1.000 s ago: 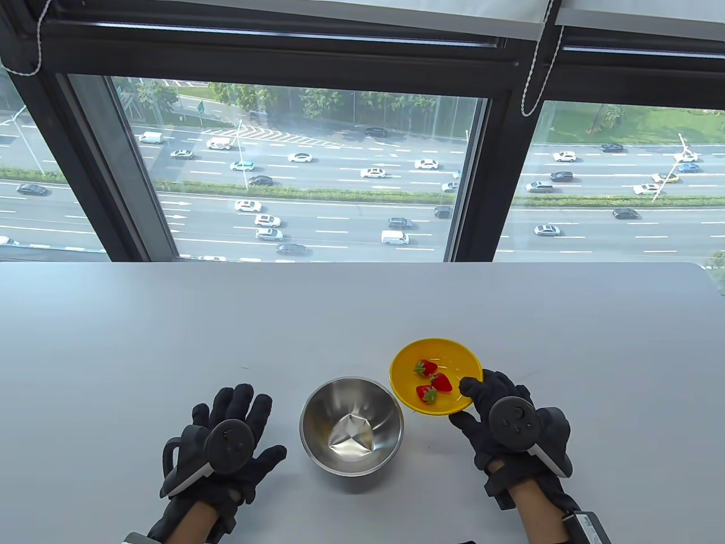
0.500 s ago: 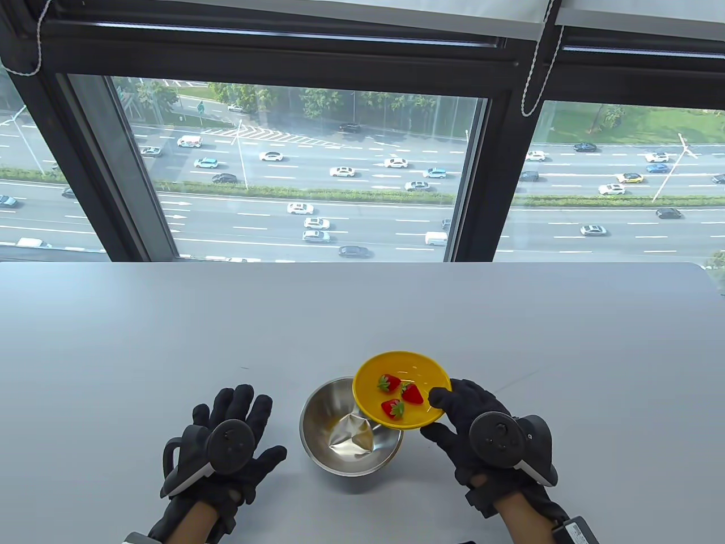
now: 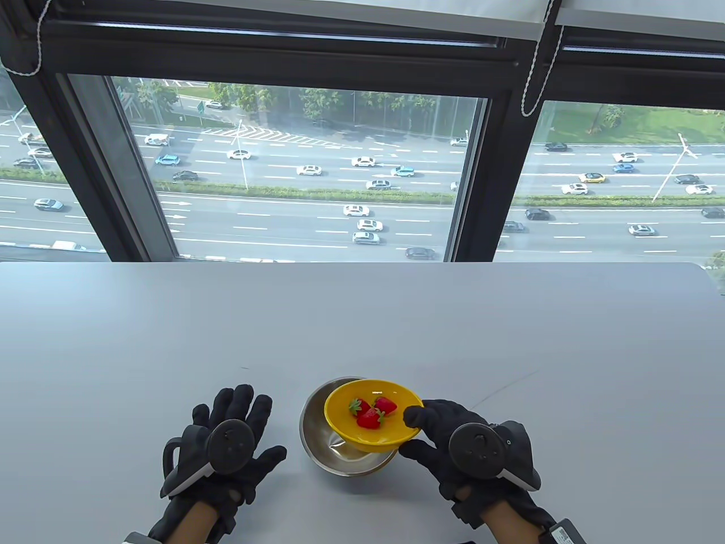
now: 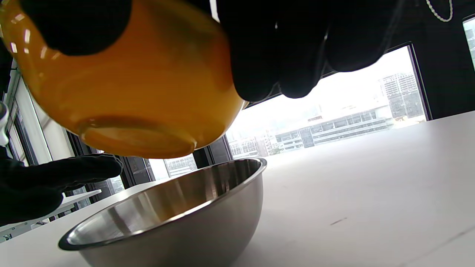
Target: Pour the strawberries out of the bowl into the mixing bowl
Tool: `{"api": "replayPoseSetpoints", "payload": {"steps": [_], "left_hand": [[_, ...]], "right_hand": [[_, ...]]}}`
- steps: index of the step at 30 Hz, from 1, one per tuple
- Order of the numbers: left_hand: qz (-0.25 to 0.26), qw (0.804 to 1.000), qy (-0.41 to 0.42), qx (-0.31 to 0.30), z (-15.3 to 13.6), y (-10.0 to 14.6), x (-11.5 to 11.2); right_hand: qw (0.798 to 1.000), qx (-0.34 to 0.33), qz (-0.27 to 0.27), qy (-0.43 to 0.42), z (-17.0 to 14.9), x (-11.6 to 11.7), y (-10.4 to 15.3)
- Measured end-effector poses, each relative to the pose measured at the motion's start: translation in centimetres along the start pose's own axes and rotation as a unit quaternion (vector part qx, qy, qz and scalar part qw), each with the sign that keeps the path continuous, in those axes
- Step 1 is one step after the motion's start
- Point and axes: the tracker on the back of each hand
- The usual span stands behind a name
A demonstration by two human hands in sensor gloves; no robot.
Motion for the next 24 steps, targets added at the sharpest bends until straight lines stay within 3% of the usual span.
{"api": "replayPoseSetpoints", "payload": {"steps": [24], "left_hand": [[-0.006,1.000,-0.002,0.001,0.0,0.0,-0.1]], "right_hand": [[0.996,0.024,0.032,-0.077,-0.6,1.3,-0.8]]}}
Point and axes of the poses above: the tracker on the back of each hand, its own z axis roughly to the thumb side, its own y axis roughly from the fingertips to the wrist, x = y × z, and after that the axes turned 4 degrees about z, right-handed
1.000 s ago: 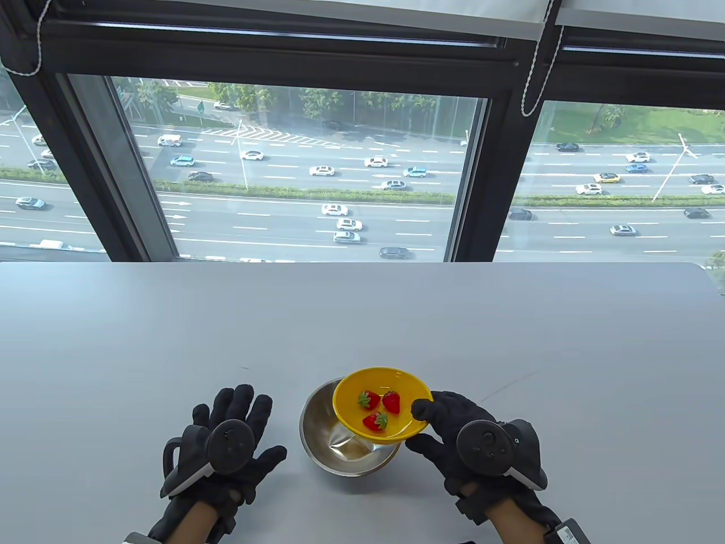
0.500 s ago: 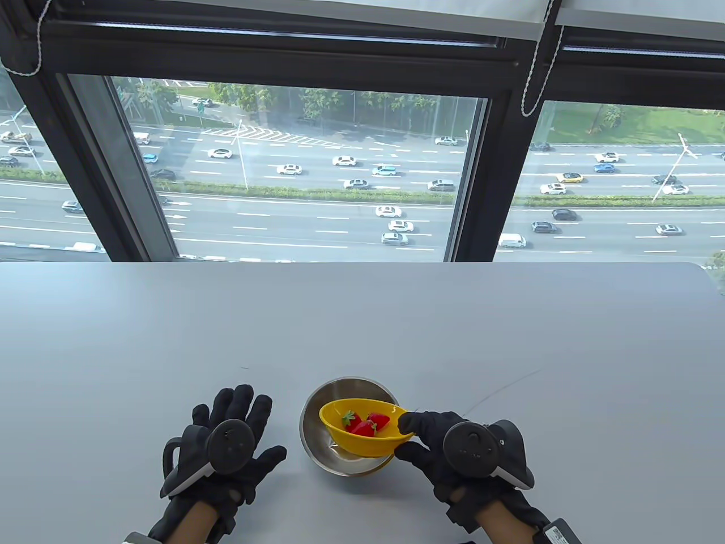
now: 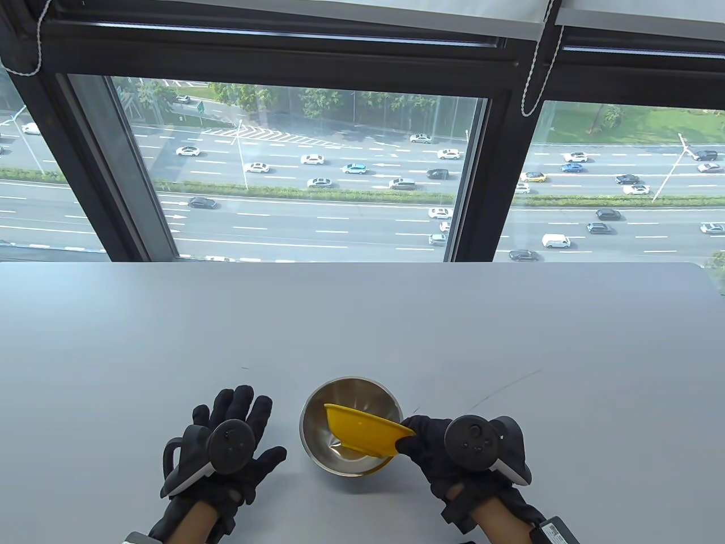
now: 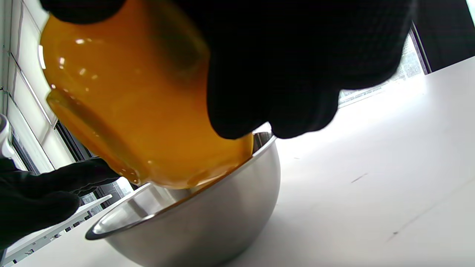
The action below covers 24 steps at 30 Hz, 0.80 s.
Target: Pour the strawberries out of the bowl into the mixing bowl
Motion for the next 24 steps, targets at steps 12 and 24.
{"api": "replayPoseSetpoints", "payload": {"steps": [12,24], "left_hand": [[0.001,1.000,0.000,0.000,0.0,0.0,0.0],[0.001,1.000,0.000,0.000,0.0,0.0,0.0]], "right_hand": [[0.988,0.036,0.020,-0.147,-1.5,0.0,-0.3],[0.985,0.034,0.023,-0.167,-1.9,-0.5,-0.2]]}}
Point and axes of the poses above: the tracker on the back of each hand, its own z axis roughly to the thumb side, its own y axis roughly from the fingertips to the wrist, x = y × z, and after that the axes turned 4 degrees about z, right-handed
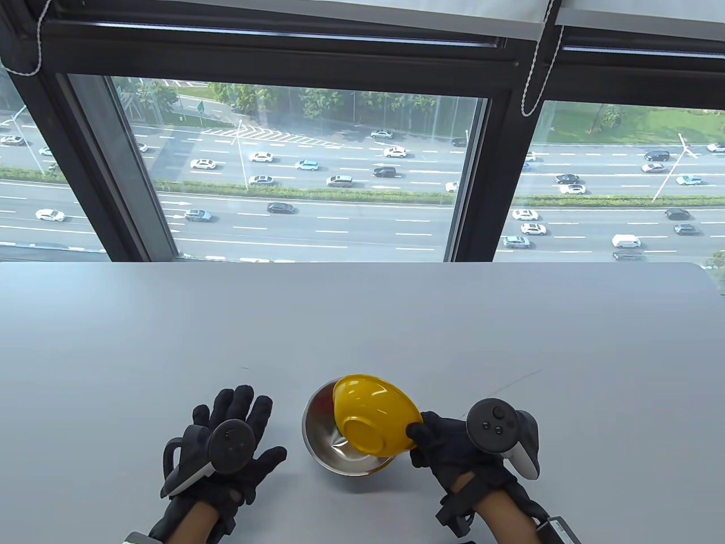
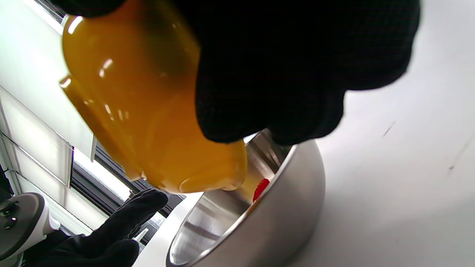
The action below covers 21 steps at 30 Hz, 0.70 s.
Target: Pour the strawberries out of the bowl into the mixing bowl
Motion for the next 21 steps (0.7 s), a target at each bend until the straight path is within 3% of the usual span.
{"api": "replayPoseSetpoints", "payload": {"steps": [9,21], "left_hand": [[0.002,1.000,0.002,0.001,-0.1,0.0,0.0],[0.000,1.000,0.001,0.001,-0.1,0.0,0.0]], "right_hand": [[1.000,-0.004,-0.008,-0.022,-0.1,-1.8,0.6],[0.996,-0.004,-0.062,-0.068,-1.2,-4.9,1.6]]}}
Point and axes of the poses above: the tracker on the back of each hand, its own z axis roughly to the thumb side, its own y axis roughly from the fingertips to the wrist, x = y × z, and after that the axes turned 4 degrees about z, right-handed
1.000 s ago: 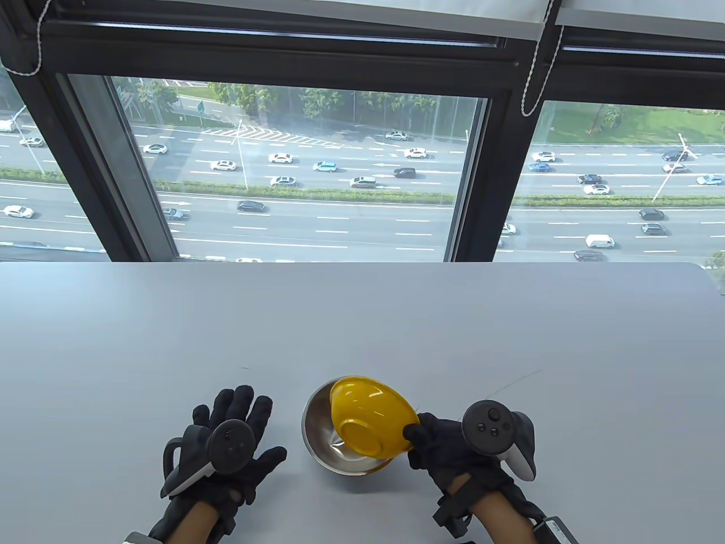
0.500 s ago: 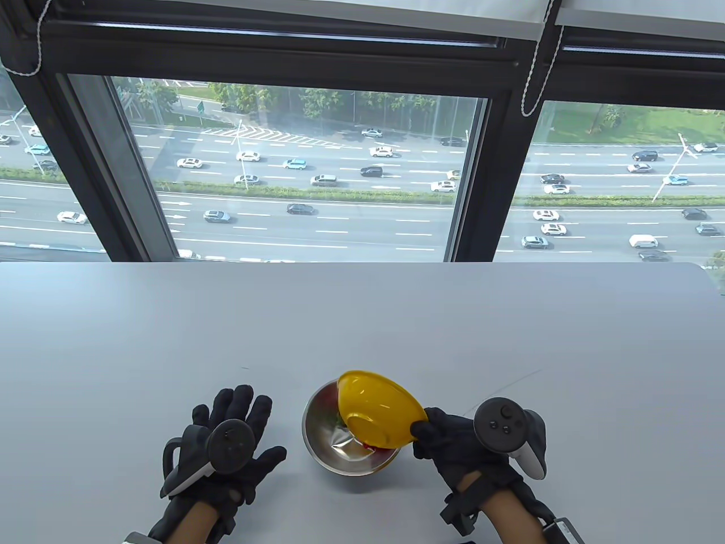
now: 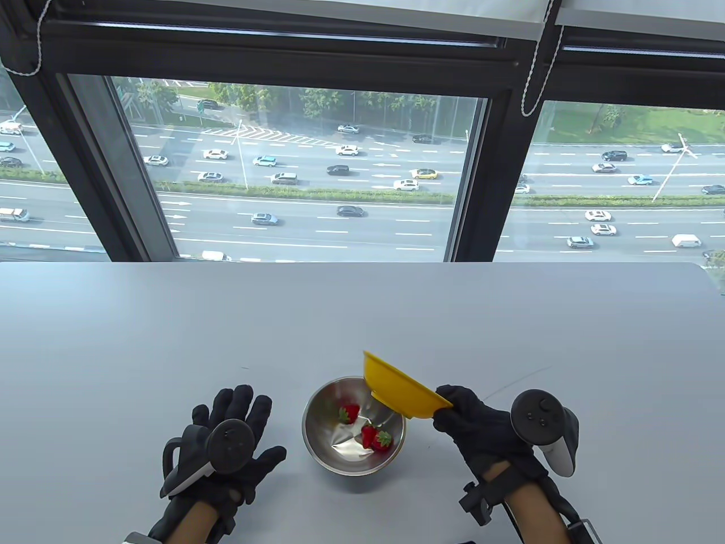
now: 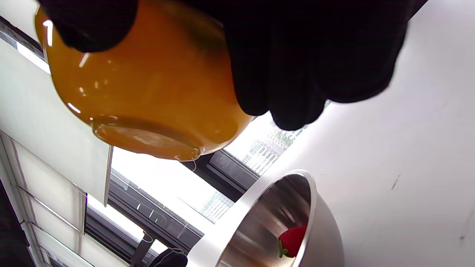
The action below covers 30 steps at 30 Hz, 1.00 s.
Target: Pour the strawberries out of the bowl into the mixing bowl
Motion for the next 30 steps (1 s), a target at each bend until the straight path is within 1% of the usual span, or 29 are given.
{"api": "replayPoseSetpoints", "payload": {"steps": [4,7,8,17,23,25,27,30], "left_hand": [[-0.001,1.000,0.000,0.000,0.0,0.0,0.0],[-0.002,1.000,0.000,0.000,0.0,0.0,0.0],[-0.002,1.000,0.000,0.000,0.0,0.0,0.0],[-0.004,1.000,-0.001,0.000,0.0,0.0,-0.1],[-0.004,1.000,-0.001,0.000,0.0,0.0,-0.1],[-0.004,1.000,-0.001,0.000,0.0,0.0,-0.1],[-0.004,1.000,-0.001,0.000,0.0,0.0,-0.1],[-0.005,1.000,-0.001,0.000,0.1,0.0,-0.1]], "right_hand": [[1.000,0.001,-0.004,-0.015,-0.4,-1.0,0.2],[0.999,0.003,0.007,-0.036,-0.9,-1.8,0.2],[0.999,0.007,0.001,-0.054,-1.2,-2.1,0.3],[0.993,0.021,-0.028,-0.117,-2.9,-3.9,0.7],[0.988,0.031,-0.051,-0.143,-3.4,-5.0,1.2],[0.985,0.035,-0.058,-0.161,-3.7,-5.4,1.4],[0.982,0.041,-0.079,-0.169,-4.0,-5.8,1.6],[0.975,0.048,-0.087,-0.199,-4.6,-6.3,1.9]]}}
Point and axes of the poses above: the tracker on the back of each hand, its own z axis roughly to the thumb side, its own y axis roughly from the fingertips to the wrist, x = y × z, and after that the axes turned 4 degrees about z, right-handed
